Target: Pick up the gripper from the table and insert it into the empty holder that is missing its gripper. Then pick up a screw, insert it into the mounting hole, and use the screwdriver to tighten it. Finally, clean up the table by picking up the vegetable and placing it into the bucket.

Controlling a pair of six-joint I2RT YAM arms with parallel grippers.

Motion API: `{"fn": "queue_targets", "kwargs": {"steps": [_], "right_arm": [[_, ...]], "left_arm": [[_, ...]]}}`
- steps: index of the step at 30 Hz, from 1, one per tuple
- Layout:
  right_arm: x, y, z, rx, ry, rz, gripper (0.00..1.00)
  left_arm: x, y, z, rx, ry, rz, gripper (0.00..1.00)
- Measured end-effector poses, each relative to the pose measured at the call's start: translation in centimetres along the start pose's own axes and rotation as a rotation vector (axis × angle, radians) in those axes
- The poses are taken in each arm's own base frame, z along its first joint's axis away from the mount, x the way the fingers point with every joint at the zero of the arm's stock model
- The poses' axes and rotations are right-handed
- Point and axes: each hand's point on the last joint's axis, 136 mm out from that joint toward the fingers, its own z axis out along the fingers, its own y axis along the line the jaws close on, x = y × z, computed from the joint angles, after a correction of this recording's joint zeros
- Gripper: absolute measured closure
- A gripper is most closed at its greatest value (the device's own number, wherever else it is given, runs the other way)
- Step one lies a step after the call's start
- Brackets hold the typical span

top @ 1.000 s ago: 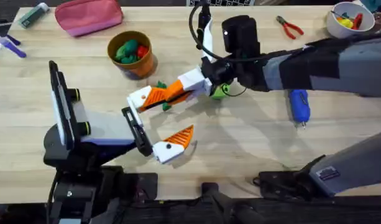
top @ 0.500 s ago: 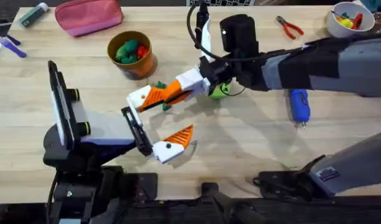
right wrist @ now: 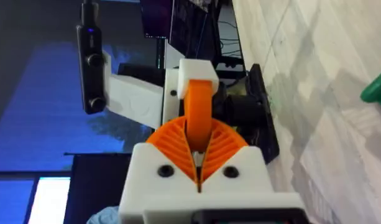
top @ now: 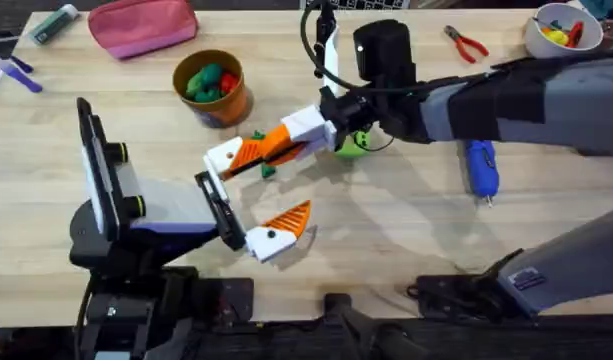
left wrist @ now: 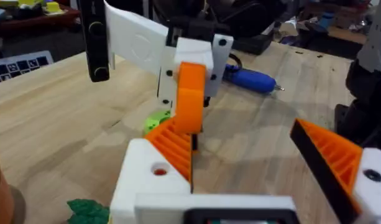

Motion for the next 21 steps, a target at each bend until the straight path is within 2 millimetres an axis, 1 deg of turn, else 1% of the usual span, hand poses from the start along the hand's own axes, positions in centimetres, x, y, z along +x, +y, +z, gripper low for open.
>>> {"fn": "queue_targets", "kwargs": {"steps": [8,21], "right_arm": [[-1.4,-0.7,0.3,-0.014,0.019,0.011,0.992],[-1.4,-0.6,0.3,-0.021,0.025,0.009,0.992]], "left_arm": [[0.0,0.6,0.0,-0.032,-0.001,-0.008,0.015],[0.0,0.6,-0.1,-0.035,-0.001,-0.008,0.015]]}}
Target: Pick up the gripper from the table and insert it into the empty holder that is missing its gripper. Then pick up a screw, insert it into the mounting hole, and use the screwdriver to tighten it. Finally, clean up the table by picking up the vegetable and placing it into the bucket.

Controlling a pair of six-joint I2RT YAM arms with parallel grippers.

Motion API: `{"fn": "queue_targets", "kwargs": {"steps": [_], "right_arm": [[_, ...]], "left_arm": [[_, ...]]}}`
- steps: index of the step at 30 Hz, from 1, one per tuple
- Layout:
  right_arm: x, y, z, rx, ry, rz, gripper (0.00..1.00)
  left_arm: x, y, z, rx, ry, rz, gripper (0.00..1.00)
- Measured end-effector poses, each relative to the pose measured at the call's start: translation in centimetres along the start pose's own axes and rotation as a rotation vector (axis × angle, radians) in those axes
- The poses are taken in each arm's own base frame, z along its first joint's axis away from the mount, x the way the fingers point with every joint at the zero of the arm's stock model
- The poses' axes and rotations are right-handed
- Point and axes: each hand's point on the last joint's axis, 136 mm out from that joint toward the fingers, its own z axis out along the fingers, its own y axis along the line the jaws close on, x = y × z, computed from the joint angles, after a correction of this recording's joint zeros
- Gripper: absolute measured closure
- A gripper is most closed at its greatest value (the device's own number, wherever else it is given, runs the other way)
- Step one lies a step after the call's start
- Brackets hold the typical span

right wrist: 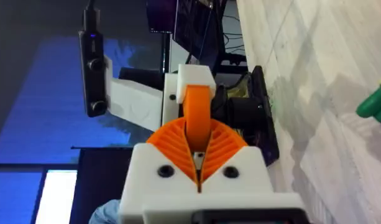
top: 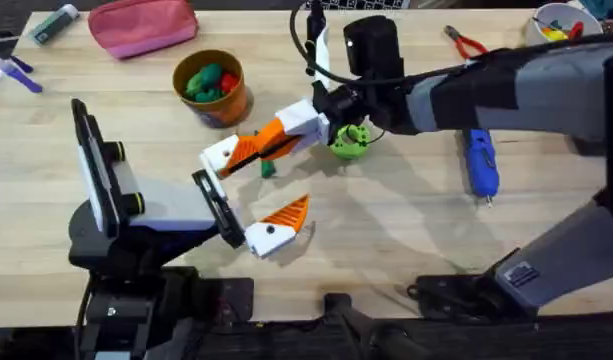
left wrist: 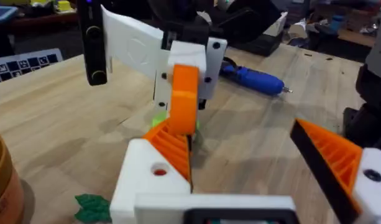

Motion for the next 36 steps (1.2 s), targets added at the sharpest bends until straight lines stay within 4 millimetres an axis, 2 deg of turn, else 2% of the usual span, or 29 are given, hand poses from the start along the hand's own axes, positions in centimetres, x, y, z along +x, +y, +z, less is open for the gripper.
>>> {"fn": "queue_targets", "kwargs": {"steps": [24,25,31,33,36], "right_arm": [[0.0,0.0,0.0,0.0,0.0,0.001,0.971],[0.0,-0.01,0.0,0.0,0.0,0.003,0.901],[-0.66,-0.47,-0.08,0.026,-0.035,0.001,0.081],[-0.75,-0.52,-0.08,0.029,-0.04,-0.002,0.022],[-0.85,-0.59,-0.09,0.033,-0.045,-0.002,0.013]], "left_arm": [[-0.01,0.0,0.0,0.0,0.0,0.001,0.015],[-0.01,0.01,0.0,-0.001,0.0,0.001,0.015],[0.03,-0.61,0.02,0.034,0.002,-0.001,0.015],[0.03,-0.63,0.02,0.035,0.002,-0.001,0.016],[0.03,-0.67,0.02,0.037,0.002,-0.001,0.015]]}}
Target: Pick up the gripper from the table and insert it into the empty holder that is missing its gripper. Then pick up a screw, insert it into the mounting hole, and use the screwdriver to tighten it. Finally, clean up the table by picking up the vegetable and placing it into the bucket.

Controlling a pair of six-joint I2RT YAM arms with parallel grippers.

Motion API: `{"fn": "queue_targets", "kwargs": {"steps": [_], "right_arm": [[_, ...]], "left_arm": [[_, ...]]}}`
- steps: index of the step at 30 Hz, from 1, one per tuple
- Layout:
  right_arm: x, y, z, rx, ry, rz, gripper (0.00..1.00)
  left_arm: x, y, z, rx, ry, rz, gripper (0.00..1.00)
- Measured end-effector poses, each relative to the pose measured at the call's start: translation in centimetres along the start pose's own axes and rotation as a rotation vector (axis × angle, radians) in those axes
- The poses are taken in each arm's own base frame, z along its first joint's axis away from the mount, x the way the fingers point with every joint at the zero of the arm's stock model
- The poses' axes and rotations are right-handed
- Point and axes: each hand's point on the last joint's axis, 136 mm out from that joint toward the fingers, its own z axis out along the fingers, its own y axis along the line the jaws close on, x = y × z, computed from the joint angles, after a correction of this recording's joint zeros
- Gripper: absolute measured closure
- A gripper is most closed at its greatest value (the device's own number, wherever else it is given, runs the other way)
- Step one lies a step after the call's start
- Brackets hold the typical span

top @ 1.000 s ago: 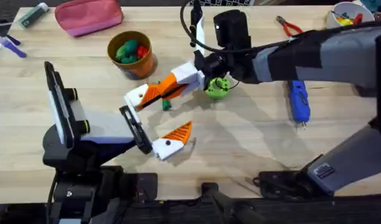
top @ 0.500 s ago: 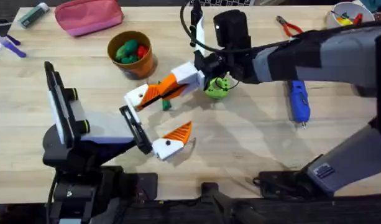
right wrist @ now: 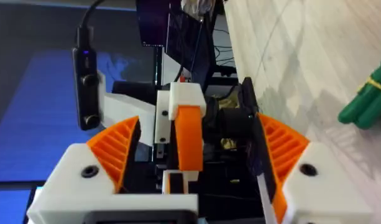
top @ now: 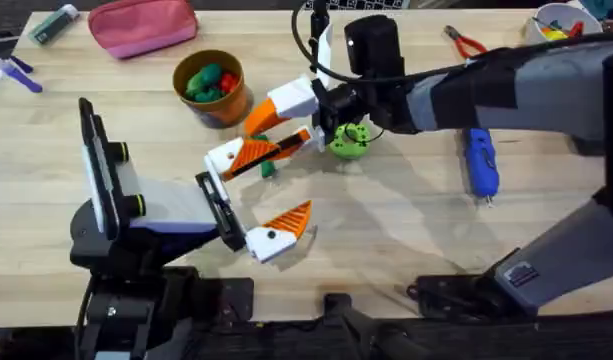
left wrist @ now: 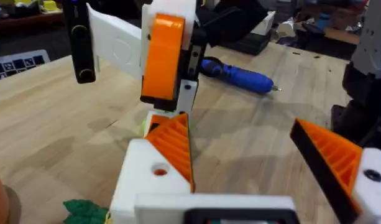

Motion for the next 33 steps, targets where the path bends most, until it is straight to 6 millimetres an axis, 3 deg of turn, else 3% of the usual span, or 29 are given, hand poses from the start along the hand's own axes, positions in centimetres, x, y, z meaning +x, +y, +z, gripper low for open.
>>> {"fn": "queue_targets", "kwargs": {"steps": [11,14,18,23,27,33], "right_arm": [[-1.7,0.2,-0.8,0.02,-0.069,-0.077,0.01],[-2.9,0.6,-2.7,0.041,-0.137,-0.095,0.01],[-4.5,3.1,-6.2,0.082,-0.258,-0.184,0.009],[-5.0,4.7,-10.0,0.209,-0.412,-0.209,0.01],[-3.6,4.0,-13.0,0.425,-0.53,-0.139,0.009],[1.3,4.6,-17.2,0.834,-0.521,-0.043,0.01]], "left_arm": [[0.0,0.0,0.0,0.0,0.0,0.0,0.016],[0.0,0.0,0.0,0.0,0.0,-0.001,0.015],[0.0,0.0,0.0,0.0,0.0,0.0,0.015],[0.0,0.0,0.0,0.0,0.0,-0.001,0.015],[0.0,0.0,0.0,0.0,0.001,-0.001,0.015],[0.0,0.0,0.0,0.001,0.0,-0.001,0.015]]}}
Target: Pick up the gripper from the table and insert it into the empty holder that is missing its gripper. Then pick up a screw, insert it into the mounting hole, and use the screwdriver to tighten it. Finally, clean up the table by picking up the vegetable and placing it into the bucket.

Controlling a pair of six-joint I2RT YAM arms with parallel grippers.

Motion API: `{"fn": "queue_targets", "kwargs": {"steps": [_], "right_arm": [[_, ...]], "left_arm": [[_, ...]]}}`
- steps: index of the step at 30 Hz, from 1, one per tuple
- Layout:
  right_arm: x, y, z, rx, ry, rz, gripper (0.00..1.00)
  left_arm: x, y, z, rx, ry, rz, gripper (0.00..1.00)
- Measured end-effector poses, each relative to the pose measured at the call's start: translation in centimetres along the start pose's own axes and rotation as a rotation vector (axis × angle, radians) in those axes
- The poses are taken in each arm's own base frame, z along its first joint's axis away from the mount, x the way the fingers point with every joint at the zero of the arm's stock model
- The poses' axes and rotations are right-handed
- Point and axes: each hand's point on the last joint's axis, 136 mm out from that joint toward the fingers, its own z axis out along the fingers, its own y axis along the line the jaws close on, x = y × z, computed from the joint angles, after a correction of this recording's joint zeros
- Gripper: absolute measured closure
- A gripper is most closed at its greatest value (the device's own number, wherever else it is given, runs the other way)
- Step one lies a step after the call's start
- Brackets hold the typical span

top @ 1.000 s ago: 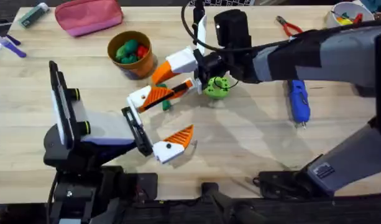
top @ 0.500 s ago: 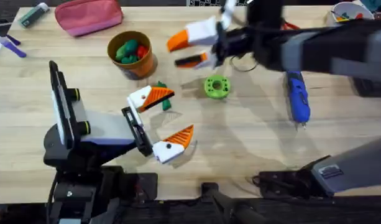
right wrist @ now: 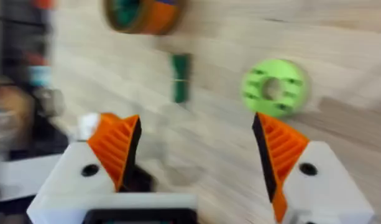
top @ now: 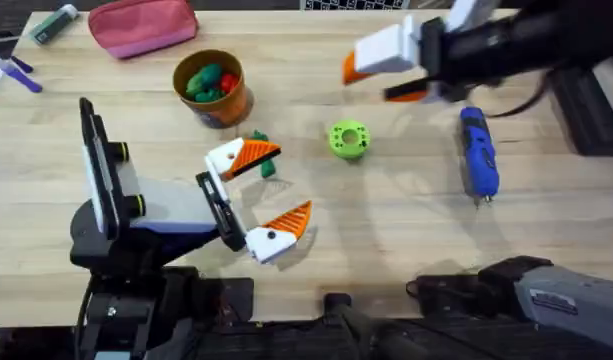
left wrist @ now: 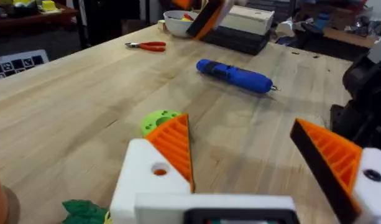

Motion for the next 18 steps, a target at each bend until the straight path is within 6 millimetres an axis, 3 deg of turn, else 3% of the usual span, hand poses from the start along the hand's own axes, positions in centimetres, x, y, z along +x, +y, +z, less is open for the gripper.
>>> {"fn": "queue_targets", "kwargs": {"steps": [4,7,12,18], "right_arm": [[-0.3,-0.6,-3.6,0.215,0.038,-0.119,0.015],[-0.4,-0.6,-4.4,0.311,0.107,-0.229,0.036],[0.3,-1.2,-2.4,0.371,0.277,-0.403,0.092],[1.2,-3.5,0.5,0.464,0.43,-0.507,0.147]], "left_arm": [[0.0,0.0,0.0,0.001,0.0,0.0,0.015],[0.0,0.0,0.0,0.002,0.0,0.0,0.015],[0.0,0.0,0.0,0.002,0.0,0.0,0.015],[0.0,0.0,0.0,0.002,0.0,0.0,0.015]]}}
